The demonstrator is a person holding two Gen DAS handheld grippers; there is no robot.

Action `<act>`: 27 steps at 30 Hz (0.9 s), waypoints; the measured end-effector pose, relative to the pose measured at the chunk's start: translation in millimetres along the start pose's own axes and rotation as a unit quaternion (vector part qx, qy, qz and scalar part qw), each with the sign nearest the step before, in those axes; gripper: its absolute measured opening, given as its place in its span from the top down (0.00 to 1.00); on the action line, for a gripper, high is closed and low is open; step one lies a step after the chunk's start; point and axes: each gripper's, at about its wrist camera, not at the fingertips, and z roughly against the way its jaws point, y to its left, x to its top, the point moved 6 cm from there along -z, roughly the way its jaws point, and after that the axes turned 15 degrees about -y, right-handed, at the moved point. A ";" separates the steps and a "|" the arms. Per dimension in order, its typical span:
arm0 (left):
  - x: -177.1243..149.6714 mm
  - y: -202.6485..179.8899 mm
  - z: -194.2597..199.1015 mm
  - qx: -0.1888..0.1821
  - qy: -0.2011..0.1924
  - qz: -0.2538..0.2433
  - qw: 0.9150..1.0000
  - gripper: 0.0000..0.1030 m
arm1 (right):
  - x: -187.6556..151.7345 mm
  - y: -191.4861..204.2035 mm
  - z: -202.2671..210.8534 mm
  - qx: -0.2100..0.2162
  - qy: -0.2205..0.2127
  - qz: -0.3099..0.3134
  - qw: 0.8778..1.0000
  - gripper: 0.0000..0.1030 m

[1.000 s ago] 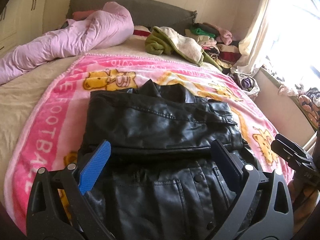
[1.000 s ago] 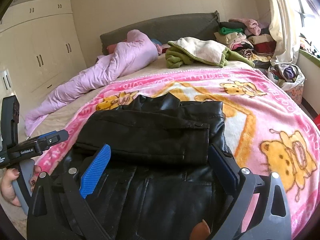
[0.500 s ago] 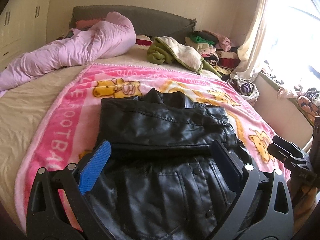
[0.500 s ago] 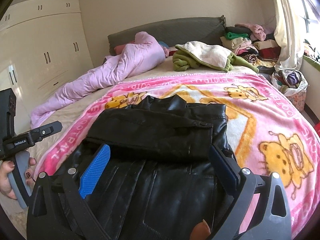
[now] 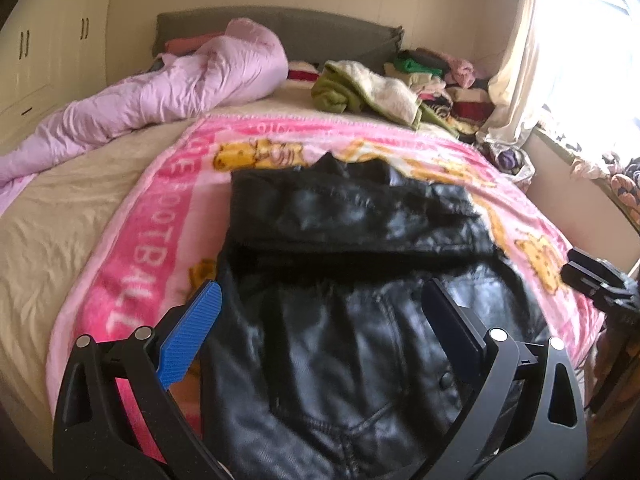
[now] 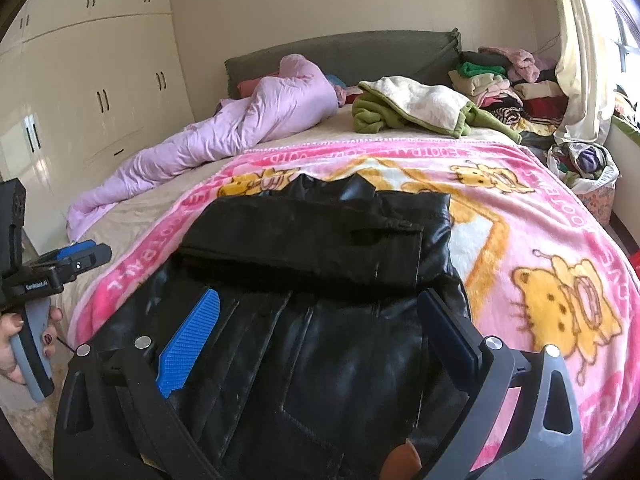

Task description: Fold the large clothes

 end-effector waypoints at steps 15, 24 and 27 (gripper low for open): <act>-43.8 27.6 3.3 0.041 0.047 0.008 0.998 0.09 | -27.8 -24.0 17.8 -0.016 0.032 0.003 0.999 0.04; -58.9 42.1 8.8 0.053 0.068 0.009 0.996 0.09 | -48.3 -41.0 24.4 -0.027 0.058 -0.009 0.998 0.04; -67.8 52.6 10.7 0.055 0.082 0.020 0.995 0.09 | -55.1 -44.8 26.9 -0.031 0.065 -0.009 0.997 0.04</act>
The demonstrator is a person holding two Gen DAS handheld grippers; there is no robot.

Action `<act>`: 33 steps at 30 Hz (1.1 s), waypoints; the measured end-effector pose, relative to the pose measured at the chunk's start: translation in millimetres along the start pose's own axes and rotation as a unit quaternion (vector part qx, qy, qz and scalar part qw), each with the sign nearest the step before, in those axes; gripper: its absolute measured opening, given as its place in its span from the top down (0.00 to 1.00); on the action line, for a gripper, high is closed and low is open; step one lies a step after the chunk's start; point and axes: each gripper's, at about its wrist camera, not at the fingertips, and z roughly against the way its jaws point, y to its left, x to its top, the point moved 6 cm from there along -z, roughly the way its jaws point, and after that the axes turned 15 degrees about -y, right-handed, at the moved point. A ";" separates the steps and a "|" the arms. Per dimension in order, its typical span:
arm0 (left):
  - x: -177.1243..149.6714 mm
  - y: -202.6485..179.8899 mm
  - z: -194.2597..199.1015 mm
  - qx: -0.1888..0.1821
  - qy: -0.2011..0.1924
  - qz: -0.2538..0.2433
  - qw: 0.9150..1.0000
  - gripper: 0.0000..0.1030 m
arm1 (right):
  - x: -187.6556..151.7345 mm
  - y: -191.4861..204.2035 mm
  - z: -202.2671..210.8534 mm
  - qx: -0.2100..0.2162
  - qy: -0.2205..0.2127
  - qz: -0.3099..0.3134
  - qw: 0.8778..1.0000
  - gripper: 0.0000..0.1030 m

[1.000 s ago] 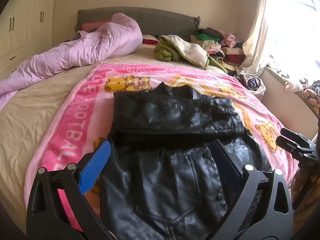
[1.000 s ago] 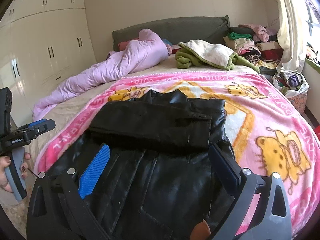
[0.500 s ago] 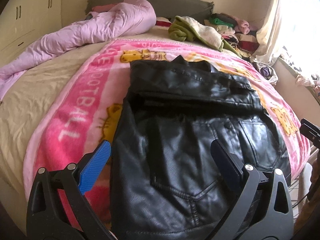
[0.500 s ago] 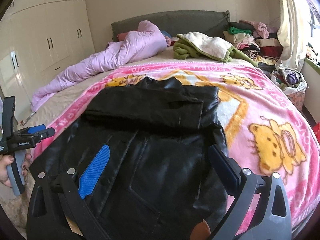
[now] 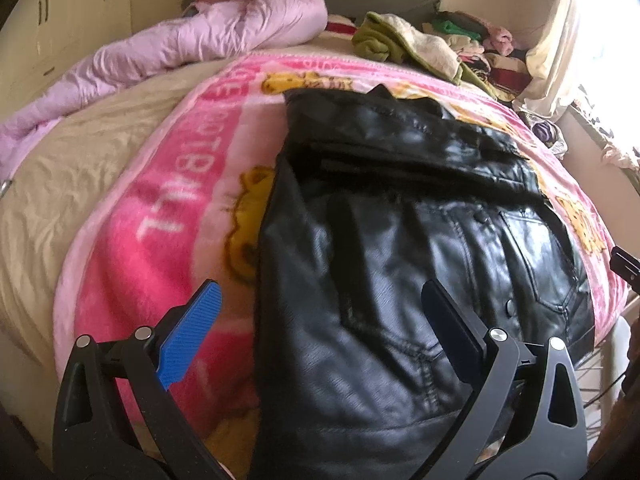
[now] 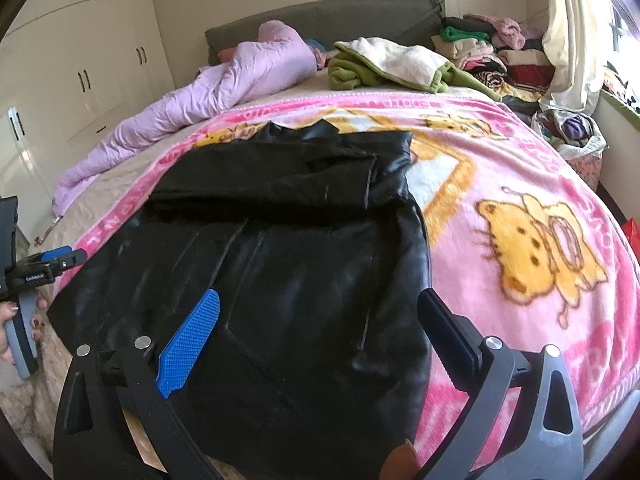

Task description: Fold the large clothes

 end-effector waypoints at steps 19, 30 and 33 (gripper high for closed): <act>-35.0 20.9 -12.7 -0.047 0.088 0.037 0.994 0.09 | -49.4 -13.6 -5.0 0.019 0.068 -0.016 0.997 0.04; -39.6 12.2 -23.0 -0.099 0.123 0.029 0.987 0.11 | -82.5 -32.2 0.3 0.030 0.114 -0.033 0.992 0.04; -43.1 10.0 -26.0 -0.110 0.135 0.024 0.984 0.21 | -90.4 -33.0 -0.3 0.041 0.129 -0.031 0.990 0.04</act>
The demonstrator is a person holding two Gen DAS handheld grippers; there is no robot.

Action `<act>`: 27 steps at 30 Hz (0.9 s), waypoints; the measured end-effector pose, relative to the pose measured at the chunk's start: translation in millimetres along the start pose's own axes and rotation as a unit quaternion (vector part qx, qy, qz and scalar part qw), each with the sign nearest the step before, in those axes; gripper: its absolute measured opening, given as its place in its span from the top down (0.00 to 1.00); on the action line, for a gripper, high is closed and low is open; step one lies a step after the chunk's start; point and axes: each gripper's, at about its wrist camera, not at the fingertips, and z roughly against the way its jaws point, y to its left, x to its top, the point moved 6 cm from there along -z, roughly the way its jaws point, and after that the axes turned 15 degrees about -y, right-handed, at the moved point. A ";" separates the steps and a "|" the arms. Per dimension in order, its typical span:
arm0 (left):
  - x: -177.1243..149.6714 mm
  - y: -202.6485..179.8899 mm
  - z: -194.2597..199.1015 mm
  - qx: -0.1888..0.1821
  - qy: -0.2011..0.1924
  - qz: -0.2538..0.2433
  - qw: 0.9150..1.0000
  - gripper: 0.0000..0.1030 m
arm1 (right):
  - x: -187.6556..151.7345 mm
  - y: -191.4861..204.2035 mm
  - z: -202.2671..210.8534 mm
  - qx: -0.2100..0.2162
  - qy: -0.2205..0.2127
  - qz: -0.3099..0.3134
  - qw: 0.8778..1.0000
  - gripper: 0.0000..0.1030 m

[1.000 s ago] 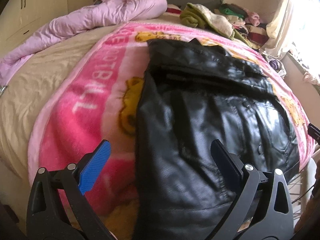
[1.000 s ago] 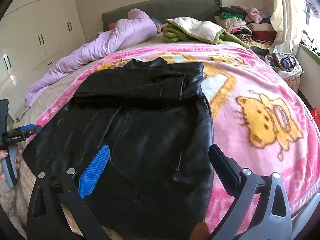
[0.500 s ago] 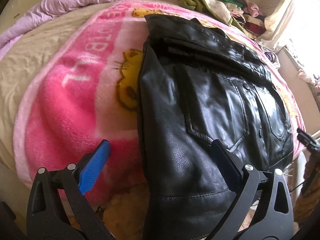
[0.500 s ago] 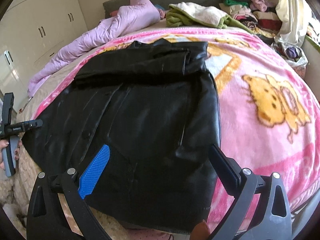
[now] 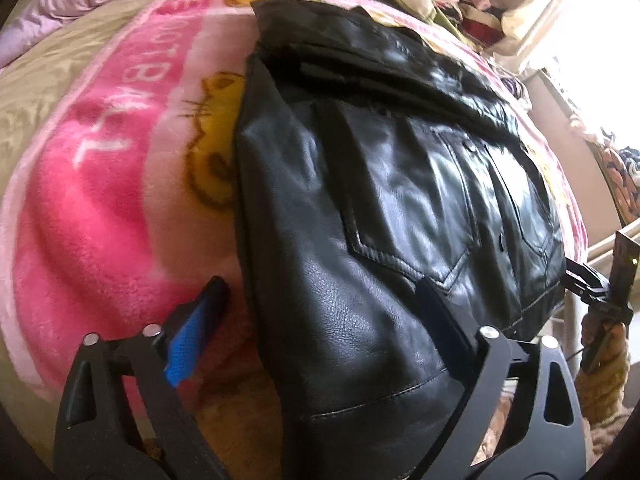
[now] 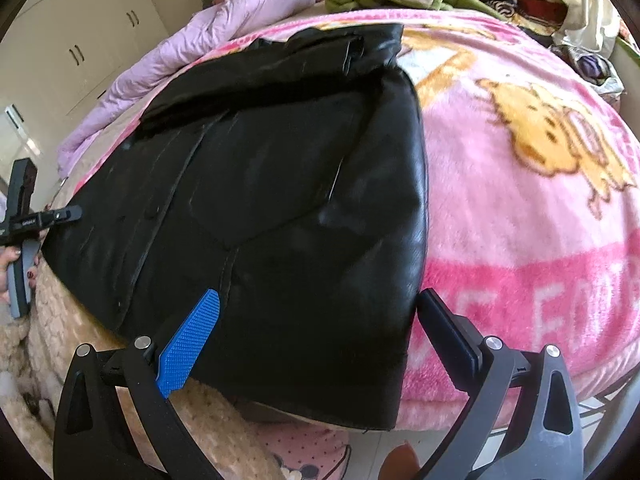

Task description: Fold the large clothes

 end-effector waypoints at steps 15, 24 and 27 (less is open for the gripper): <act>-6.6 -10.6 11.0 -0.048 -0.023 0.007 0.999 0.86 | -11.6 -16.7 36.5 0.073 -0.027 -0.031 0.996 0.84; 20.9 -6.6 41.8 -0.095 -0.077 0.057 0.991 0.95 | 20.4 0.1 83.7 0.142 -0.109 -0.059 0.982 0.91; 35.9 -7.4 58.6 -0.109 -0.104 0.064 0.987 0.95 | 33.0 8.1 95.7 0.159 -0.129 -0.063 0.977 0.91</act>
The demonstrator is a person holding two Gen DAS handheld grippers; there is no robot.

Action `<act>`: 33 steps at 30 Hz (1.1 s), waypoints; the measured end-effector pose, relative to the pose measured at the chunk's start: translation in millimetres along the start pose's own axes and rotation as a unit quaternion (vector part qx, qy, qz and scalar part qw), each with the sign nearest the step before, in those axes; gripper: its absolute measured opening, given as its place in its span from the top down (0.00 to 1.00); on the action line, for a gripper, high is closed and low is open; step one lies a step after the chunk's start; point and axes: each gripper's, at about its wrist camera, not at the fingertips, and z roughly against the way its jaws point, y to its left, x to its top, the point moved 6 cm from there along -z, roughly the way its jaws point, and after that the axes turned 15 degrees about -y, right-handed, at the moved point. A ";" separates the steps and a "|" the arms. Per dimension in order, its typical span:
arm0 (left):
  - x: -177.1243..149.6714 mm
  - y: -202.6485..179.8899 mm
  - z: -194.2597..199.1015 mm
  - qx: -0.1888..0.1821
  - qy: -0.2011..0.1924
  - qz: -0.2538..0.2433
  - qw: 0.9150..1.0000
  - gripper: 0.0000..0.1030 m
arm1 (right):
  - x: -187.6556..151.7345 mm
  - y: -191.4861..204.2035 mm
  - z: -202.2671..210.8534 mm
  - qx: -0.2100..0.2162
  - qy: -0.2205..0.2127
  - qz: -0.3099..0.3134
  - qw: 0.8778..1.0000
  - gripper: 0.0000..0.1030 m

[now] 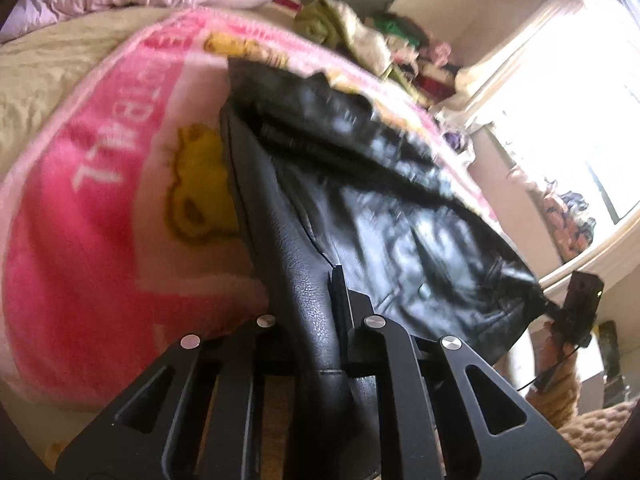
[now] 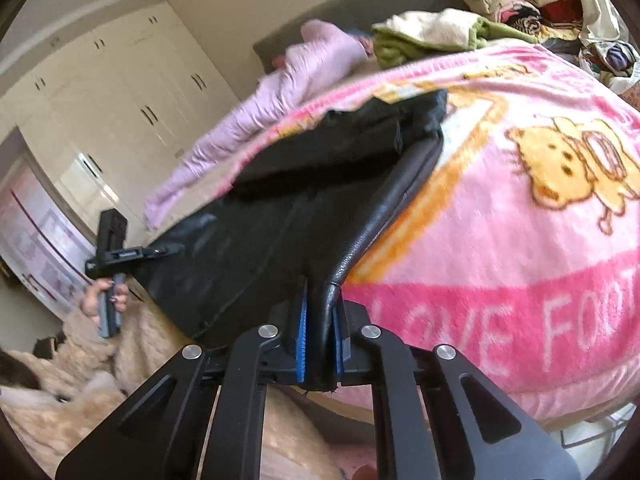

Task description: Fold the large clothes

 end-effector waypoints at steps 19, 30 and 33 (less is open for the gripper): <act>84.8 -8.1 -8.0 -0.016 -0.075 0.039 0.996 0.91 | 96.4 -8.4 -10.0 0.013 -0.130 -0.057 0.990 0.92; 136.5 0.5 -61.1 0.022 -0.095 0.080 0.992 0.84 | 164.8 -45.0 -83.5 -0.011 -0.150 -0.087 0.985 0.91; 144.2 5.8 -78.9 0.040 -0.096 0.093 0.990 0.84 | 172.2 -56.3 -99.7 -0.021 -0.144 -0.090 0.985 0.90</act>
